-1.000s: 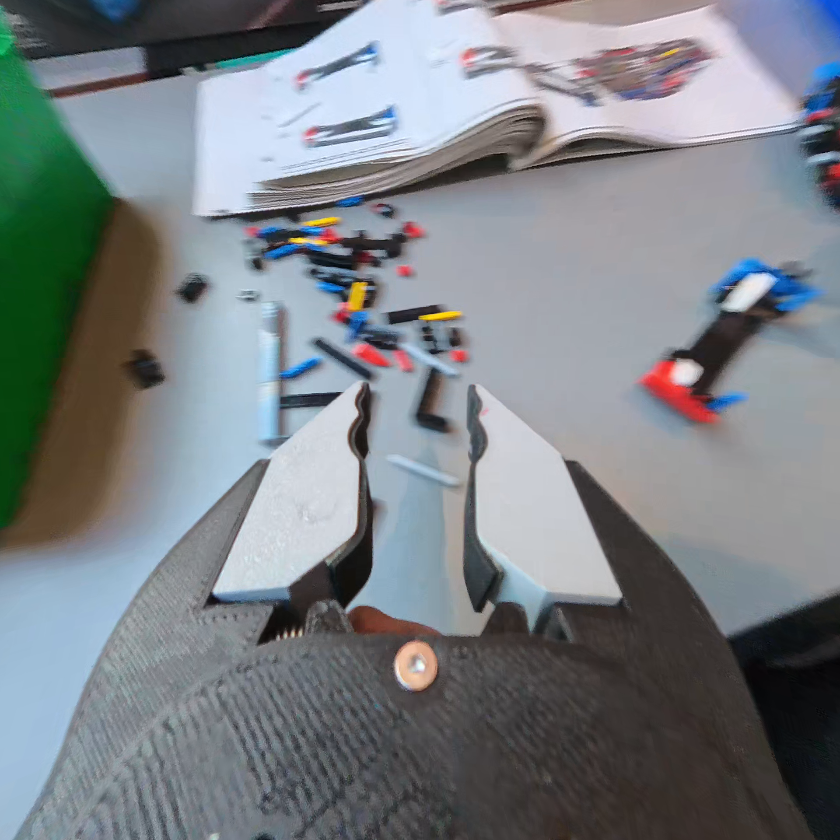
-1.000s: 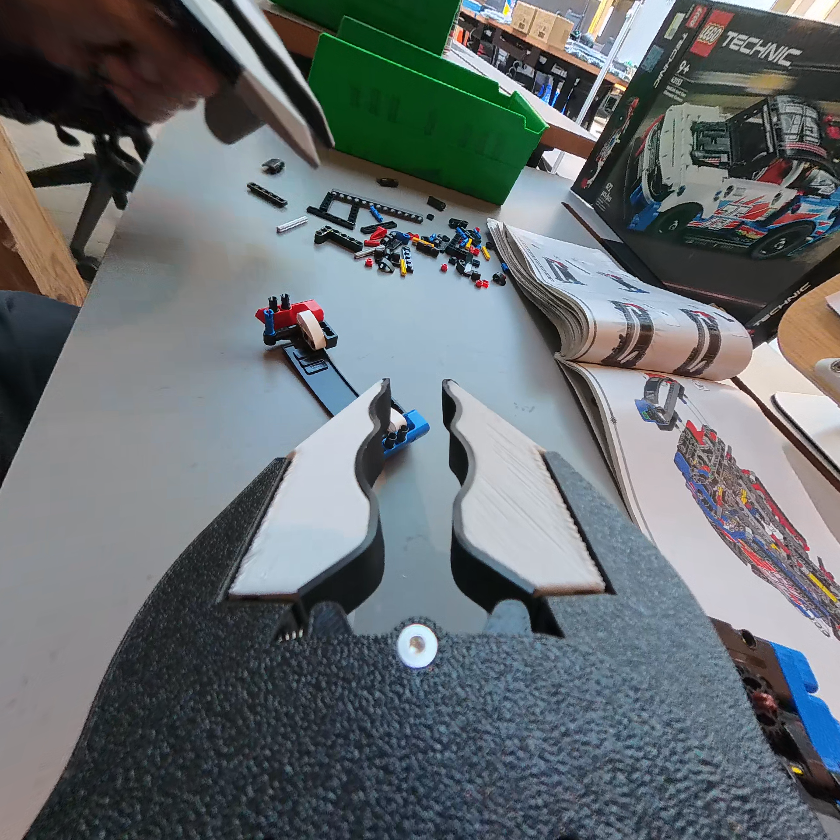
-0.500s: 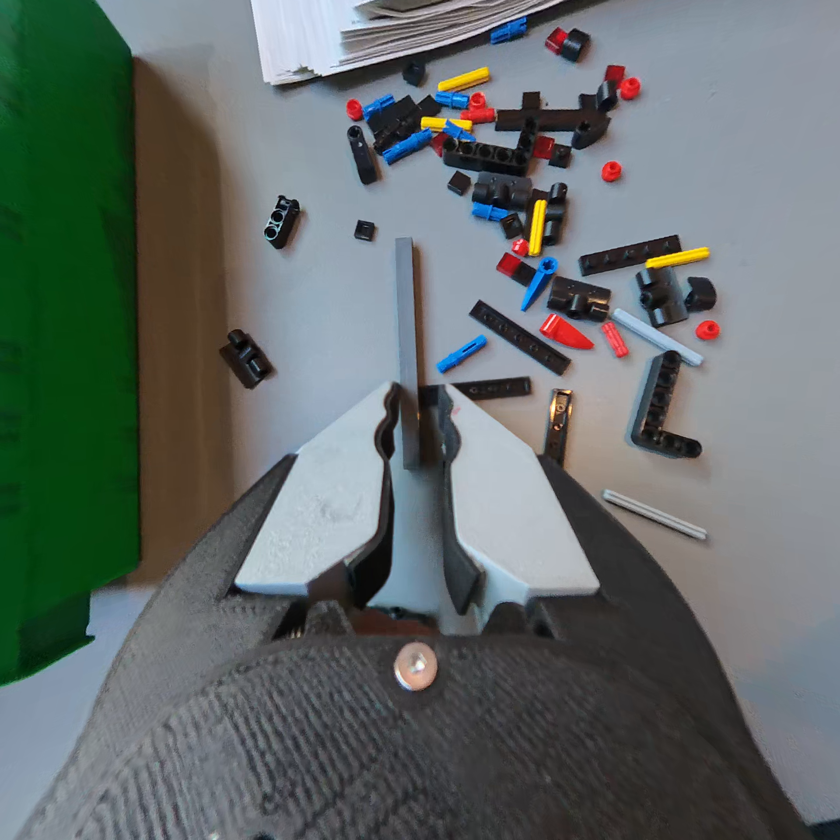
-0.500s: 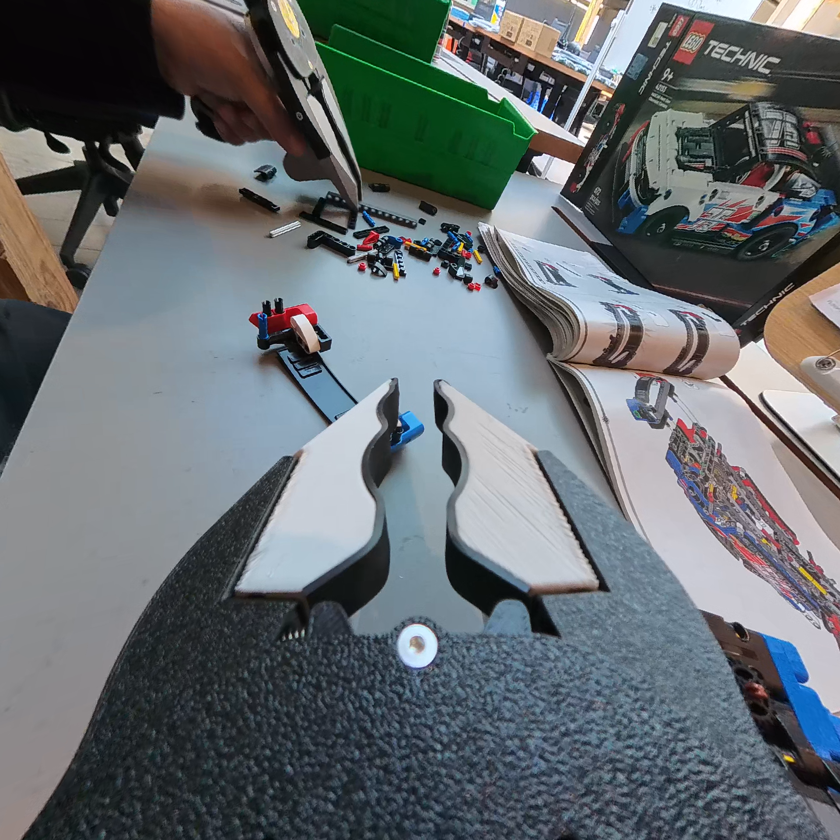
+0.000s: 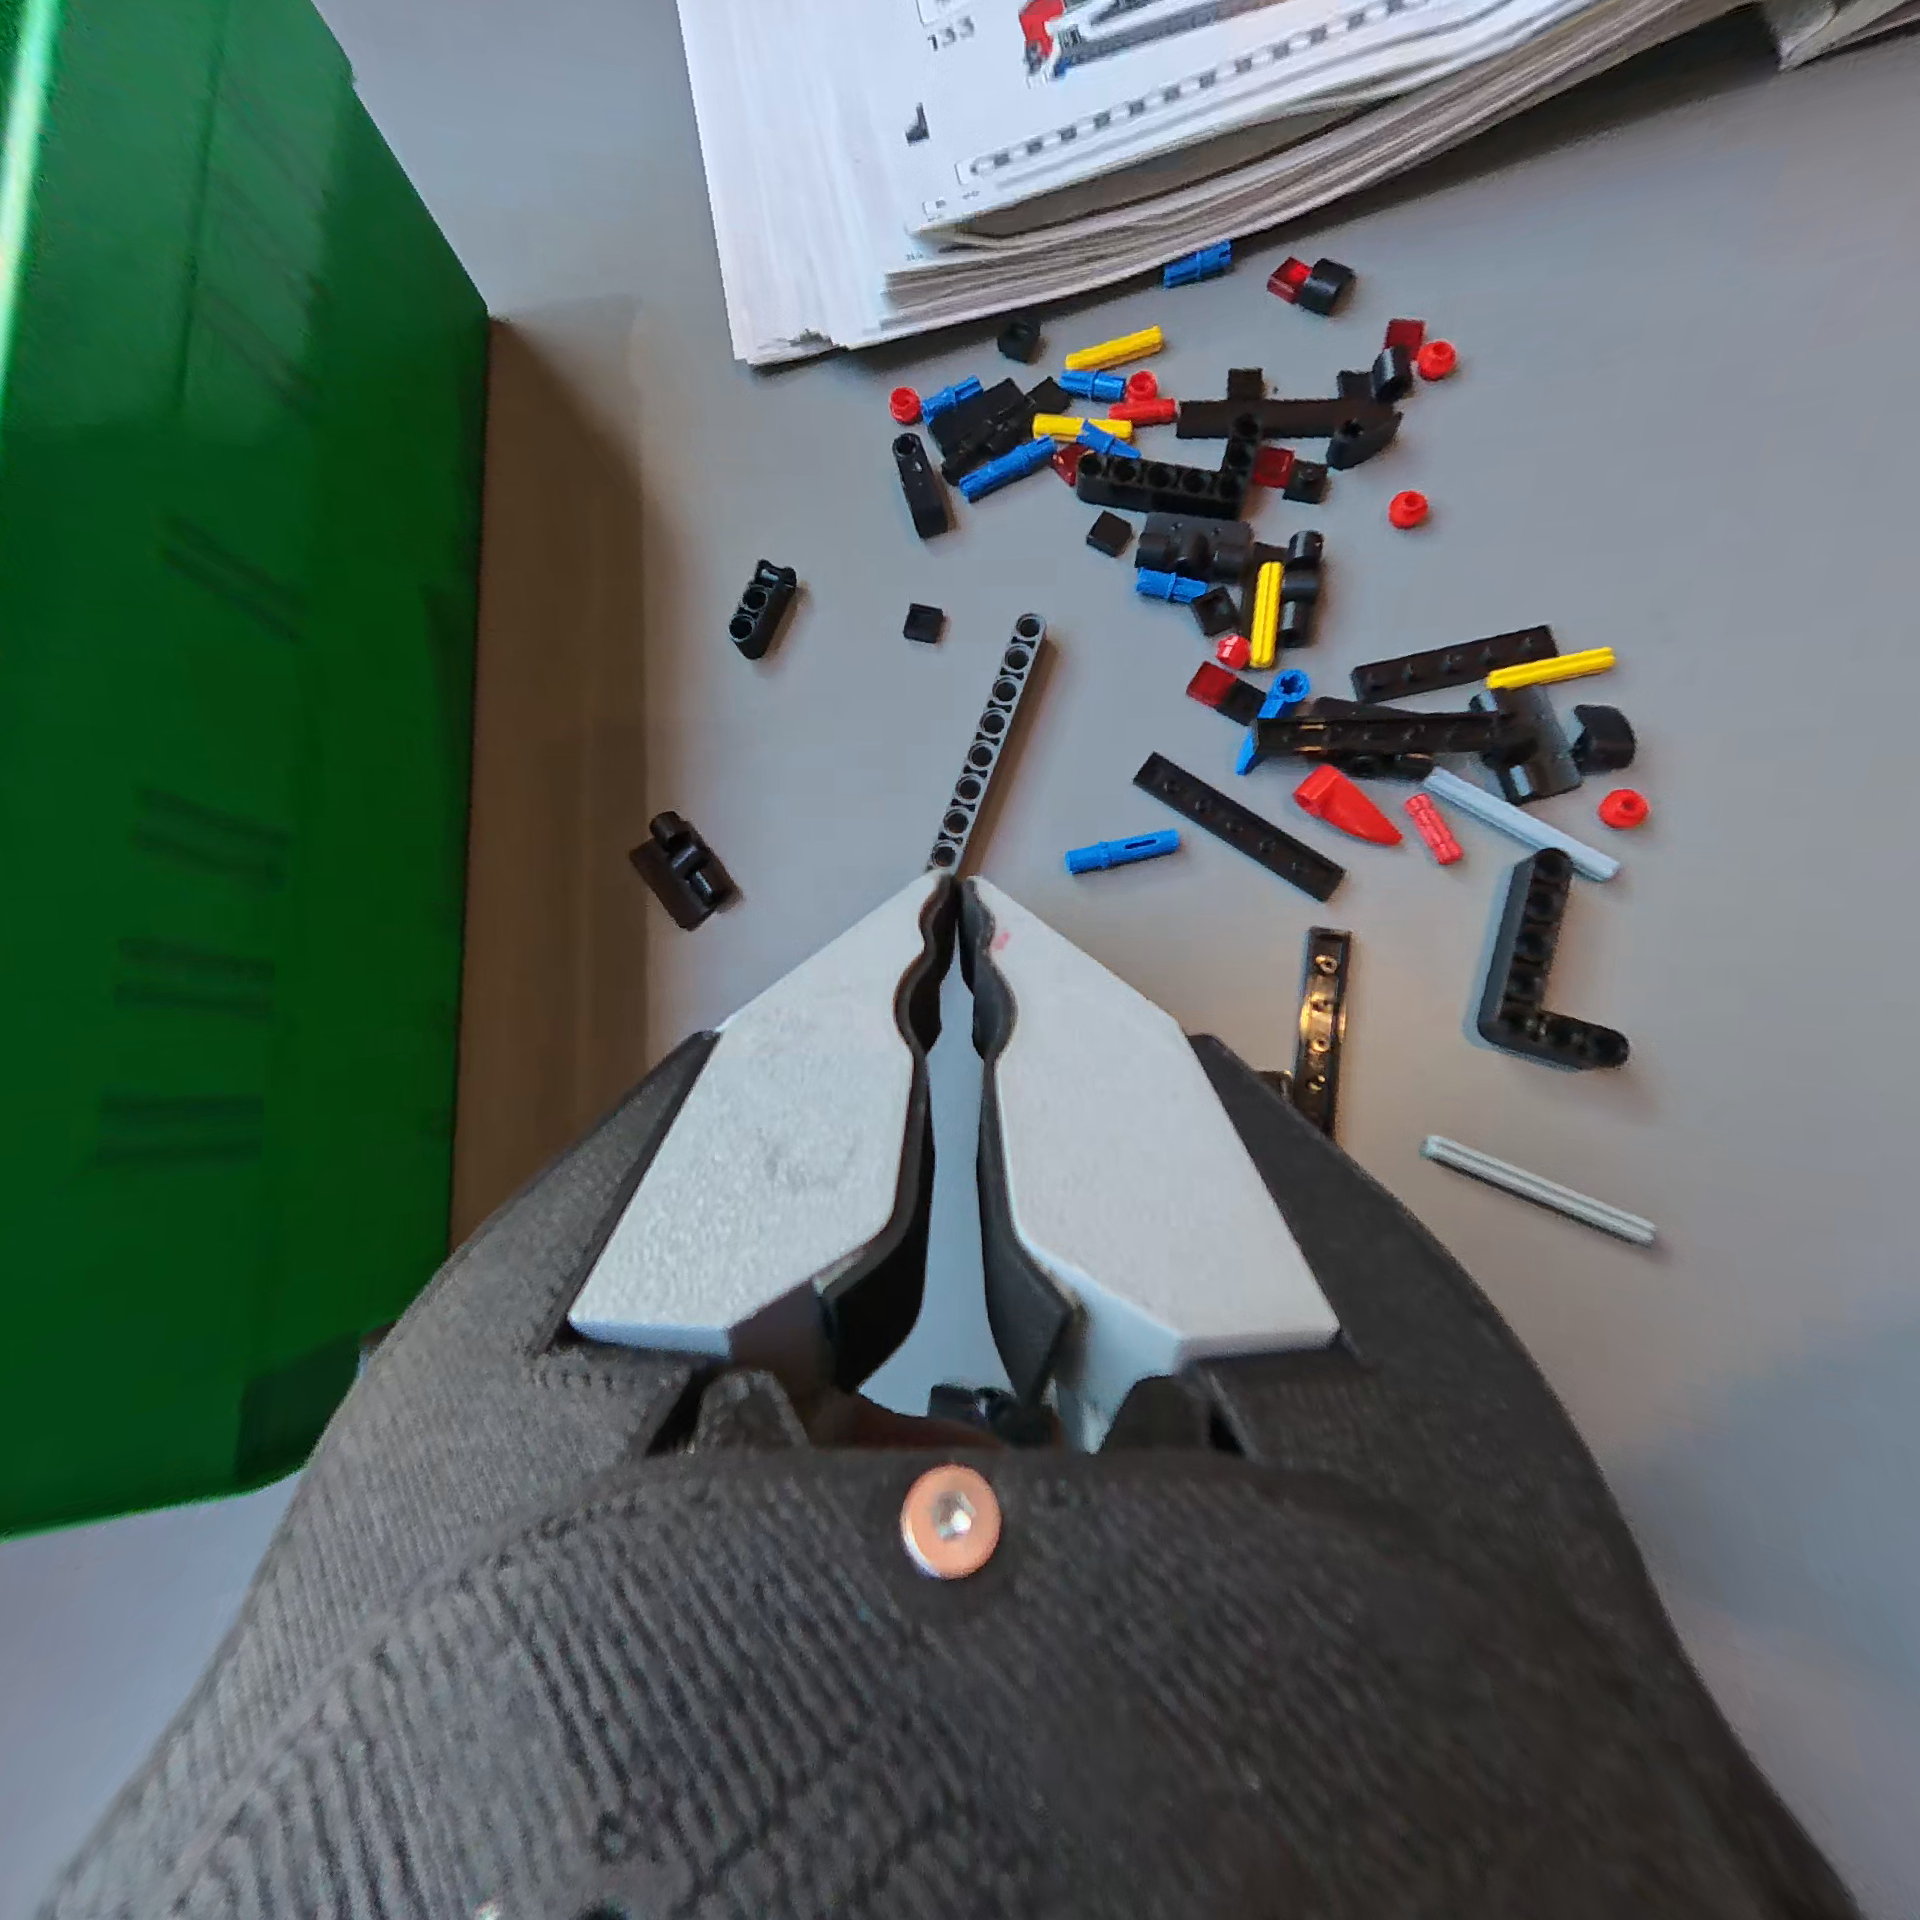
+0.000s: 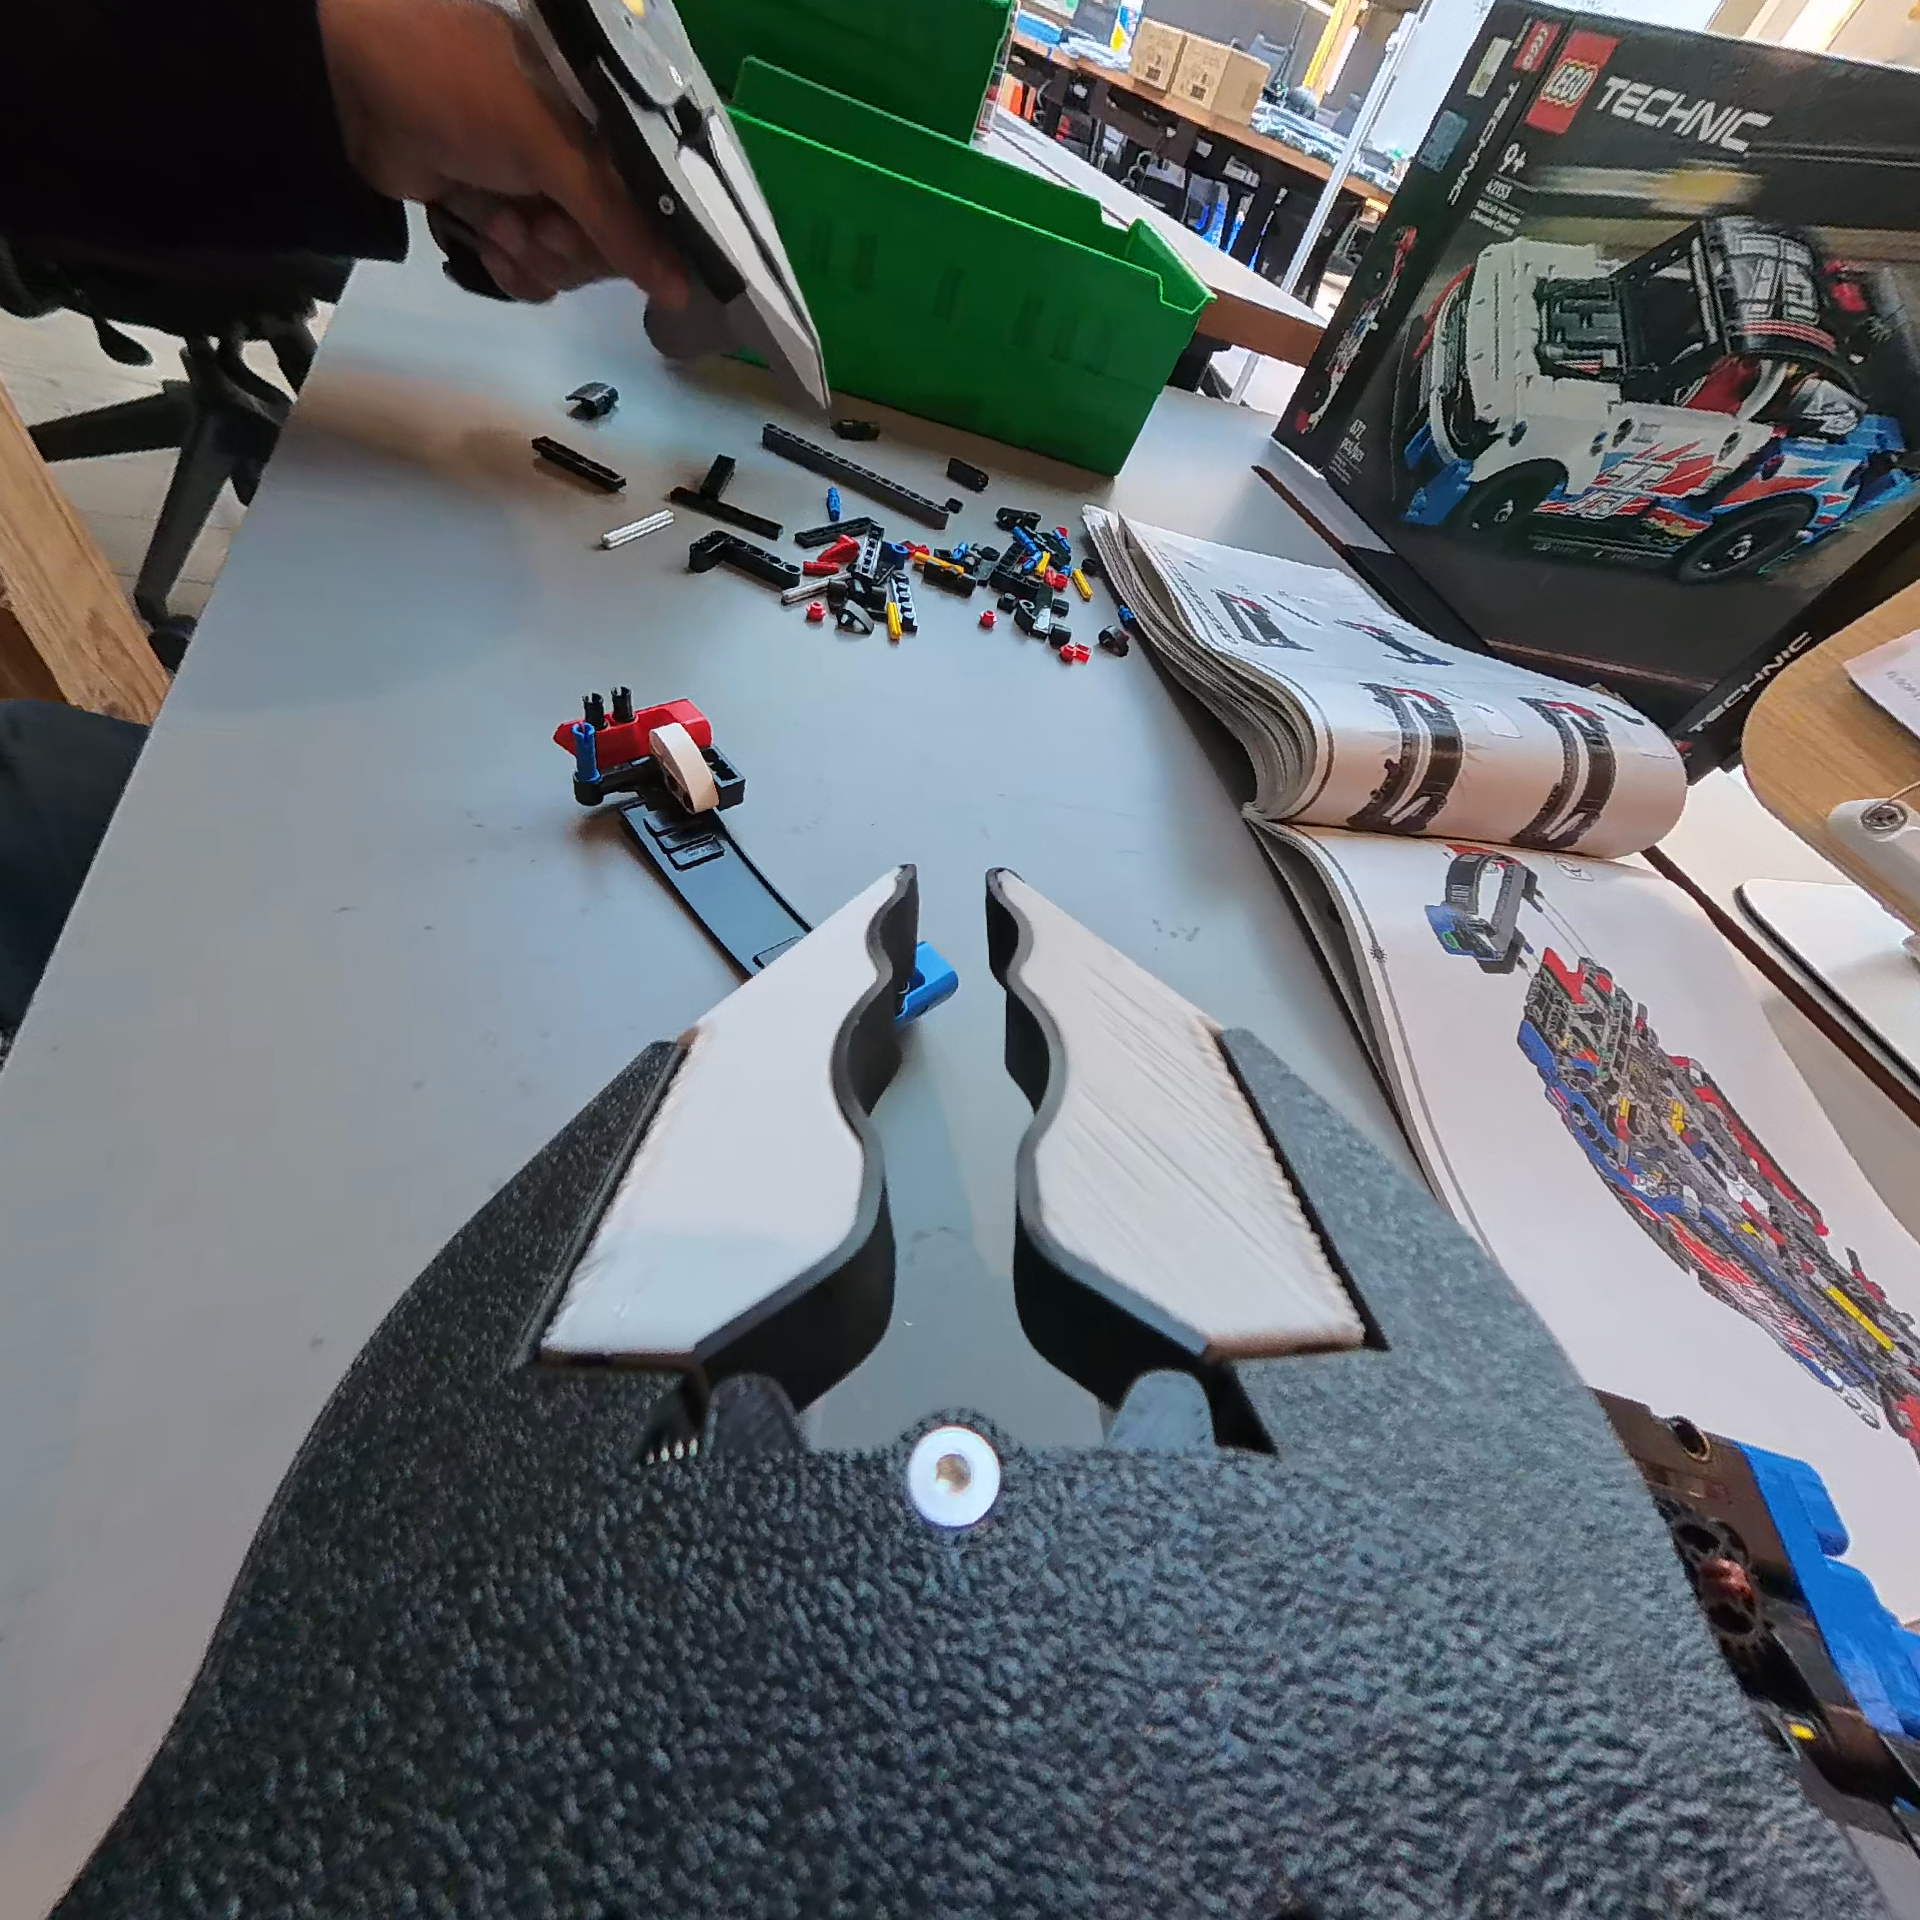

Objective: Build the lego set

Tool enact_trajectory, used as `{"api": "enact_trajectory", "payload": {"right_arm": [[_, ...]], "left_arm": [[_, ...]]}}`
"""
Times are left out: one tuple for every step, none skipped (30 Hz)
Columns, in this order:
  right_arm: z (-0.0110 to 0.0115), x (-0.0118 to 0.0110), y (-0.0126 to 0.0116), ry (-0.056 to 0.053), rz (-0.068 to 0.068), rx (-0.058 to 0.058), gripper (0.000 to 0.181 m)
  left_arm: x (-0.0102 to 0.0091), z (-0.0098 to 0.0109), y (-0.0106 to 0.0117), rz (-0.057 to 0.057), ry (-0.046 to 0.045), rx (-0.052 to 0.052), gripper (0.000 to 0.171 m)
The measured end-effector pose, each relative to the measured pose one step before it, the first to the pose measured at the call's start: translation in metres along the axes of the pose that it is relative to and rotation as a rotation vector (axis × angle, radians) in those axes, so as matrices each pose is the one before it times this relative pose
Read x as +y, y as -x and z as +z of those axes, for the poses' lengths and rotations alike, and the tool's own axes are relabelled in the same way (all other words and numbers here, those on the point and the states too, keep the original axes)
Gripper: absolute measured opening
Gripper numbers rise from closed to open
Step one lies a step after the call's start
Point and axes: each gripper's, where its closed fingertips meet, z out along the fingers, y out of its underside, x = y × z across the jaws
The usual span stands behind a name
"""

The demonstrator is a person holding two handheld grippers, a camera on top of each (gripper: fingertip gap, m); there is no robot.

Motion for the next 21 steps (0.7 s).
{"api": "enact_trajectory", "payload": {"right_arm": [[-0.00010,-0.00011,-0.00001,-0.0009,-0.0024,0.0024,0.013],[-0.00004,-0.00010,-0.00003,-0.0002,-0.0019,0.0013,0.013],[0.00006,0.00006,0.00004,0.0003,-0.0012,0.0008,0.013],[-0.00004,-0.00004,0.00015,0.0000,-0.0011,-0.0002,0.013],[-0.00007,-0.00005,0.00015,-0.0008,-0.0012,0.0005,0.013],[-0.00022,-0.00022,0.00000,-0.0017,-0.0013,0.0011,0.013],[-0.00029,-0.00031,-0.00001,-0.0024,-0.0021,0.0014,0.013],[-0.00031,-0.00031,0.00014,-0.0026,-0.0030,0.0021,0.013],[-0.00018,-0.00027,0.00013,-0.0018,-0.0036,0.0020,0.013],[-0.00016,-0.00021,0.00025,-0.0010,-0.0039,0.0018,0.012],[0.00002,-0.00005,0.00033,-0.0002,-0.0040,0.0009,0.012],[0.00001,0.00009,0.00023,0.0005,-0.0033,0.0006,0.012],[0.00008,-0.00004,0.00024,0.0004,-0.0026,0.0007,0.012],[-0.00012,-0.00010,0.00023,-0.0007,-0.0024,0.0007,0.012],[-0.00021,-0.00018,-0.00008,-0.0019,-0.0020,0.0022,0.012],[-0.00027,-0.00036,-0.00022,-0.0027,-0.0014,0.0032,0.012],[-0.00037,-0.00047,-0.00017,-0.0030,-0.0008,0.0028,0.012],[-0.00041,-0.00034,-0.00021,-0.0031,-0.0007,0.0026,0.012],[-0.00023,-0.00038,-0.00025,-0.0027,0.0002,0.0019,0.012],[-0.00017,-0.00020,-0.00014,-0.0016,0.0009,0.0003,0.012],[-0.00013,-0.00021,0.00006,-0.0012,0.0008,-0.0005,0.012]], "left_arm": [[-0.00374,-0.00353,0.00039,-0.0028,-0.01783,-0.0028,0.000],[-0.00440,-0.00411,-0.00091,-0.0024,-0.01952,0.0050,0.000],[-0.00396,-0.00385,-0.00070,0.0011,-0.01442,0.0039,0.000],[-0.00173,-0.00296,0.00079,0.0104,-0.00159,-0.0043,0.000],[0.00035,-0.00206,0.00381,0.0133,0.01013,-0.0175,0.000],[0.00114,-0.00103,0.00475,0.0081,0.01186,-0.0159,0.000],[0.00174,0.00029,0.00198,0.0018,0.01340,0.0087,0.000],[0.00328,0.00137,-0.00037,-0.0073,0.02675,0.0256,0.000],[0.00143,0.00154,0.00086,-0.0073,0.02021,0.0157,0.004],[-0.00142,0.00149,0.00007,0.0038,0.00314,0.0147,0.024],[-0.00128,0.00215,-0.00044,0.0080,0.00653,0.0140,0.028],[-0.00036,0.00302,-0.00031,0.0124,0.01686,0.0103,0.028],[0.00029,0.00394,0.00018,0.0186,0.01774,0.0031,0.026],[0.00188,0.00543,-0.00013,0.0238,0.02112,0.0050,0.019],[0.00690,0.00797,-0.00187,0.0170,0.04548,0.0172,0.022],[0.01104,0.00974,-0.00410,0.0022,0.07107,0.0315,0.028],[-0.00078,0.00513,-0.00890,-0.0014,-0.00914,0.0580,0.006],[-0.00270,0.00236,-0.00406,-0.0020,-0.01174,0.0203,0.005],[0.00144,-0.00059,0.00232,0.0342,0.02751,-0.0274,0.006],[0.00065,-0.00096,0.00544,0.0475,0.02754,-0.0577,0.006],[-0.00468,-0.00179,0.00061,0.0296,-0.01473,-0.0230,0.005]]}}
